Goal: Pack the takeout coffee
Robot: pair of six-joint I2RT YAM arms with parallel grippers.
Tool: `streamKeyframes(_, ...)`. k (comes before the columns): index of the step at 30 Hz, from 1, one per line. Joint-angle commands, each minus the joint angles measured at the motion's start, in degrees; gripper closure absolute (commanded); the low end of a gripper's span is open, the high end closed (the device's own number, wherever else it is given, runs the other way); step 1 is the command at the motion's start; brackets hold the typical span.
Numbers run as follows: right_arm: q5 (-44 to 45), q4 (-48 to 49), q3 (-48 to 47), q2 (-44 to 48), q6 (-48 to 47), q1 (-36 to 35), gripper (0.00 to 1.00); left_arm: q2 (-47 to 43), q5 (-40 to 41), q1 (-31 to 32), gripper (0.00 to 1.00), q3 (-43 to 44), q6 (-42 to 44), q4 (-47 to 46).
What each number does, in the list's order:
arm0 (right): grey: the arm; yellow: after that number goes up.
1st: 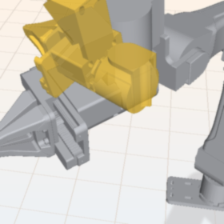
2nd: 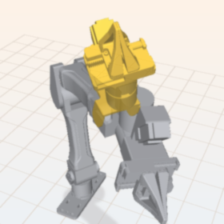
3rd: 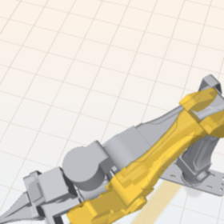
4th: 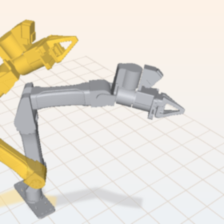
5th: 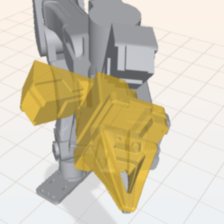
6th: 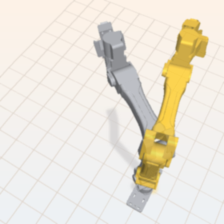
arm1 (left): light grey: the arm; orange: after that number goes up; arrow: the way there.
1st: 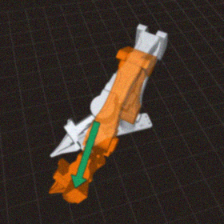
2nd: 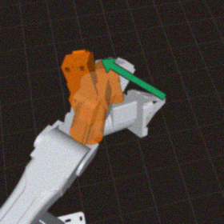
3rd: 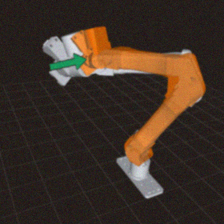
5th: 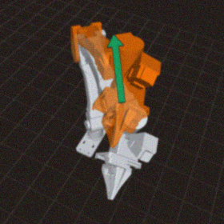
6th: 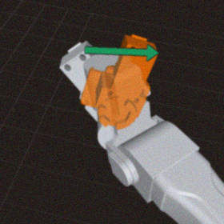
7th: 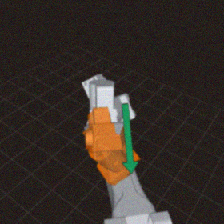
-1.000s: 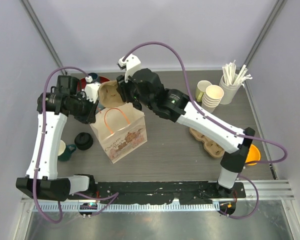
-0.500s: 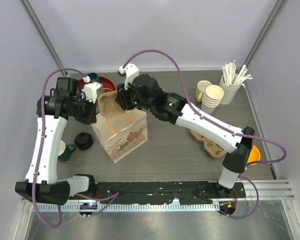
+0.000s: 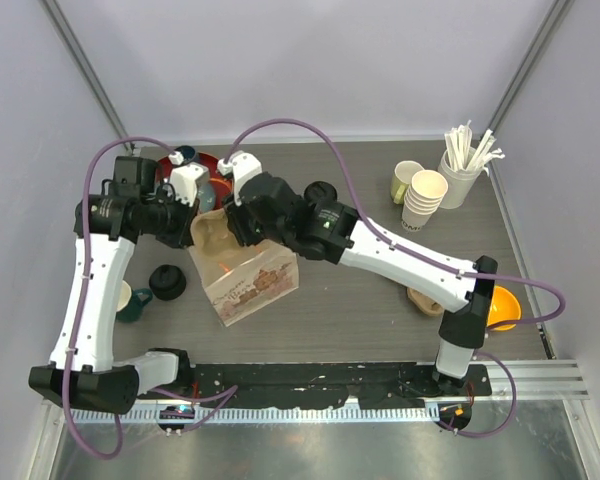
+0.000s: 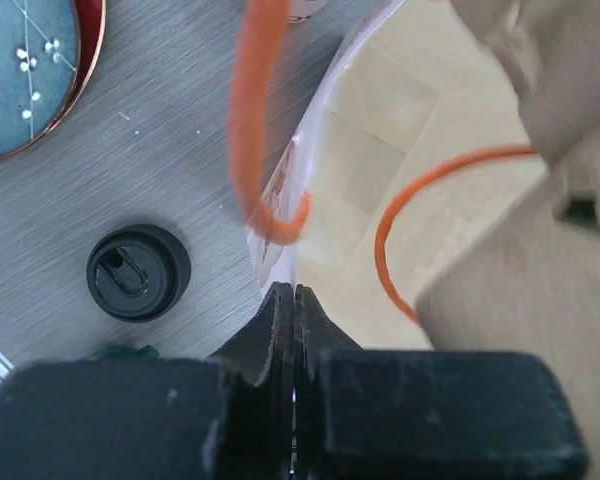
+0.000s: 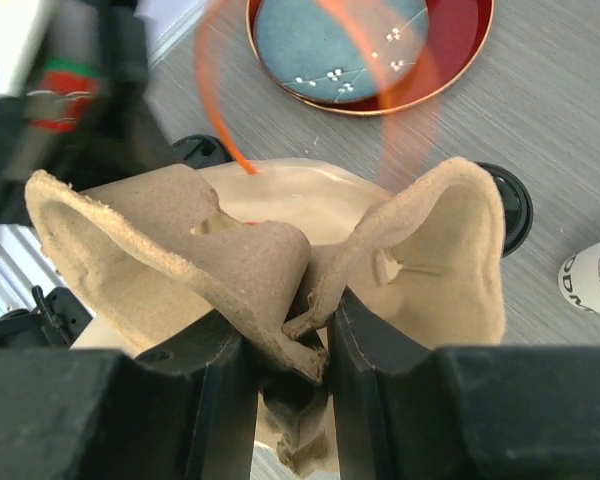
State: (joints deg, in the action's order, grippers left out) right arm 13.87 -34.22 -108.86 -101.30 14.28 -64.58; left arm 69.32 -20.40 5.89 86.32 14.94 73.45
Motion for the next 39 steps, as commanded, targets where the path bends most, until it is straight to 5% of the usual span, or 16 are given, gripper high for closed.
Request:
streamKeyframes(1,12.1,-7.0,-8.8,-1.3,-3.4,-7.2,0.74,-1.9,-2.5,0.2,1.00,0.7,-0.3,-2.9)
streamKeyframes(5,17.4,-2.4,-11.8,-0.6,-8.0,-8.5,0.74,-2.2,-1.8,0.2,1.00,-0.4,0.6,-2.8)
streamKeyframes(11,12.0,7.8,-5.1,2.3,-12.7,-8.4,0.73,-2.3,-1.7,0.2,1.00,-0.9,1.6,-2.2)
streamKeyframes(21,4.2,11.9,5.9,4.2,-3.5,-1.1,0.74,-2.3,-3.7,0.2,1.00,0.5,1.7,-1.5)
streamKeyframes(28,2.2,9.4,12.4,3.7,3.2,1.2,0.74,-2.5,-4.8,0.1,1.00,0.8,0.4,-2.2)
streamKeyframes(39,2.9,-9.3,8.1,-3.2,4.1,1.3,0.67,-3.0,-3.3,0.2,1.00,1.0,-1.2,-4.5)
